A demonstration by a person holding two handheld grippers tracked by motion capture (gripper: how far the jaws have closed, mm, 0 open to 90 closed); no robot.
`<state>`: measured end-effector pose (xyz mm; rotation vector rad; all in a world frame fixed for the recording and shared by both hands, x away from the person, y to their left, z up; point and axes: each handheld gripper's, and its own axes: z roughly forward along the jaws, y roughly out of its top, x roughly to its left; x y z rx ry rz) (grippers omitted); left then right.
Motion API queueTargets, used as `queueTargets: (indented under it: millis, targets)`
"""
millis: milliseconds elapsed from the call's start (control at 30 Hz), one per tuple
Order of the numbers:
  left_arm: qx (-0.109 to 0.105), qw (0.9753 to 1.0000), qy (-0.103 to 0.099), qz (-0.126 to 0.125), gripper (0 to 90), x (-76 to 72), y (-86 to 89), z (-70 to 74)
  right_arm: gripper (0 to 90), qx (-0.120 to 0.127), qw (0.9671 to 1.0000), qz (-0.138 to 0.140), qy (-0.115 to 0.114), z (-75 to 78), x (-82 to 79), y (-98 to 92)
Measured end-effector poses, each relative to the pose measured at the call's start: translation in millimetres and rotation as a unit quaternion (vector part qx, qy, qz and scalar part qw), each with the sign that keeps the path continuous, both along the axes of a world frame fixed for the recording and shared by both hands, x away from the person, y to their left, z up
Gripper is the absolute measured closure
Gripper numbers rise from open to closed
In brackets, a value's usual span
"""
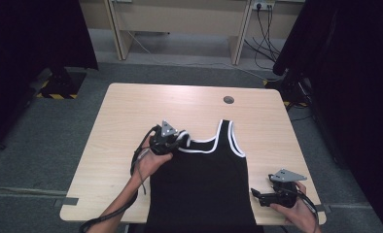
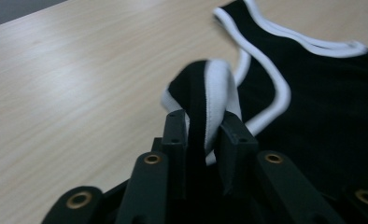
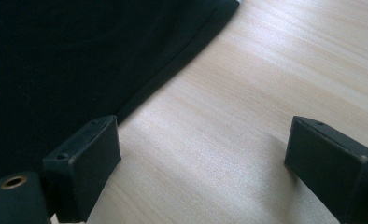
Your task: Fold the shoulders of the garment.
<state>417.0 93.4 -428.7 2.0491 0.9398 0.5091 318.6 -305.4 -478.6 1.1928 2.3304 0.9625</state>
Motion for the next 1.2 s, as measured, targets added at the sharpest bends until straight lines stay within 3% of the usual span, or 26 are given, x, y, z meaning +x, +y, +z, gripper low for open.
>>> queueTargets:
  millis: [67,133,233,333,533,700,733,767,800,833,867,933,967,1000,1100,1167,1200]
  targets:
    - [0.012,0.9997,0.003,-0.023,69.5,-16.3,-2.8,1.4,10.7,0.000,1.0000,0.000,0.000,0.0,0.0,0.0]
    - [0.023,0.9987,0.012,-0.044,54.9,-30.3,-5.0,2.3,10.7,0.000,1.0000,0.000,0.000,0.0,0.0,0.0]
    - [0.016,0.9980,0.012,-0.061,48.6,-43.6,-4.3,7.7,10.7,0.000,1.0000,-0.001,0.001,0.0,0.0,0.1]
    - [0.014,0.9980,0.007,-0.062,40.6,-45.5,-3.5,12.8,10.7,0.000,1.0000,-0.001,0.001,0.1,0.0,0.2]
    - [0.034,0.9972,0.009,-0.066,39.1,-43.9,-7.9,3.1,10.7,0.000,1.0000,-0.001,0.000,0.1,0.0,0.1]
    - [0.042,0.9962,0.016,-0.075,44.0,-37.2,-16.1,-14.3,10.7,0.000,1.0000,-0.001,0.000,0.0,0.0,0.1]
    - [0.040,0.9958,0.023,-0.079,48.8,-34.8,-17.6,-19.1,10.7,0.000,1.0000,-0.001,0.000,0.0,0.0,0.1]
    - [0.040,0.9957,0.026,-0.080,63.8,-32.6,-18.7,-23.1,10.7,0.000,1.0000,-0.001,0.000,0.0,0.0,0.1]
    - [0.042,0.9960,0.024,-0.076,70.7,-30.6,-19.4,-25.7,10.7,0.000,1.0000,-0.001,0.000,0.0,0.0,0.1]
    - [0.041,0.9966,0.017,-0.069,70.7,-29.1,-19.5,-26.4,10.7,0.000,1.0000,-0.001,0.000,0.0,0.0,0.1]
    - [0.035,0.9974,0.009,-0.063,78.6,-28.1,-18.8,-24.2,10.7,0.000,1.0000,-0.001,0.000,0.0,0.0,0.1]
    - [0.013,0.9983,-0.009,-0.056,79.8,-29.6,-15.0,-11.5,10.7,0.000,1.0000,-0.001,0.000,0.1,0.0,0.1]
    - [-0.006,0.9980,-0.024,-0.059,80.8,-37.0,-10.8,5.7,10.7,0.000,1.0000,-0.001,0.000,0.1,0.0,0.1]
    - [-0.010,0.9976,-0.030,-0.062,80.7,-42.4,-9.3,12.9,10.7,0.000,1.0000,0.000,0.000,0.0,0.1,0.1]
    - [-0.013,0.9968,-0.038,-0.070,80.2,-55.5,-6.4,22.5,10.7,0.000,1.0000,-0.001,0.000,0.0,0.0,0.1]
    - [-0.011,0.9964,-0.032,-0.077,78.1,-69.8,-3.7,20.4,10.7,0.000,1.0000,-0.001,0.000,0.0,0.0,0.1]
    - [0.002,0.9966,-0.014,-0.081,76.4,-78.2,-2.4,7.0,10.7,0.000,1.0000,-0.001,0.000,0.0,0.0,0.1]
